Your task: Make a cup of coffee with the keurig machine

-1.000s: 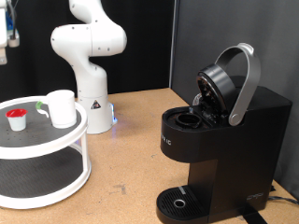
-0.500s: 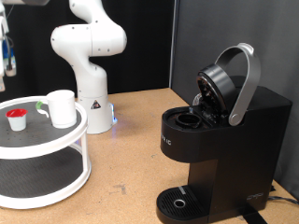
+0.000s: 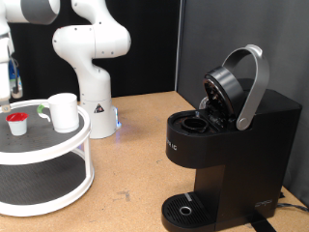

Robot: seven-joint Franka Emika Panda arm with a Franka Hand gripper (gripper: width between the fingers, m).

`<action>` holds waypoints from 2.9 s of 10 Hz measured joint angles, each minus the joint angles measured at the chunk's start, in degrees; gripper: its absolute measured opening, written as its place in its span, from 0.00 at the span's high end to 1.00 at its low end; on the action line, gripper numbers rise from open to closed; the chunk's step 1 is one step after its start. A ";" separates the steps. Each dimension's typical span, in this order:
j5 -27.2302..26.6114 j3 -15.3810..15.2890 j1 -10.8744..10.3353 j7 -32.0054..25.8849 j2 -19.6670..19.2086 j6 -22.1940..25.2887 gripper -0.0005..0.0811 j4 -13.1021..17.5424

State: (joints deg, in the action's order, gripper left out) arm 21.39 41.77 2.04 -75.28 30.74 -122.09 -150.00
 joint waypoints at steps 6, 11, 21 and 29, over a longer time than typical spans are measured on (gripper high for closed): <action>0.76 0.41 -0.06 -0.08 -0.90 -4.54 0.01 -4.53; 1.54 0.71 0.55 0.01 -2.07 -7.40 0.01 -6.46; 0.20 0.91 0.47 -0.19 -1.53 -4.12 0.47 -4.93; -13.85 0.23 -3.60 -0.54 2.88 4.91 0.88 1.24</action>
State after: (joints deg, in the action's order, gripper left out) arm 7.54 42.00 -1.56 -75.82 33.62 -117.18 -148.76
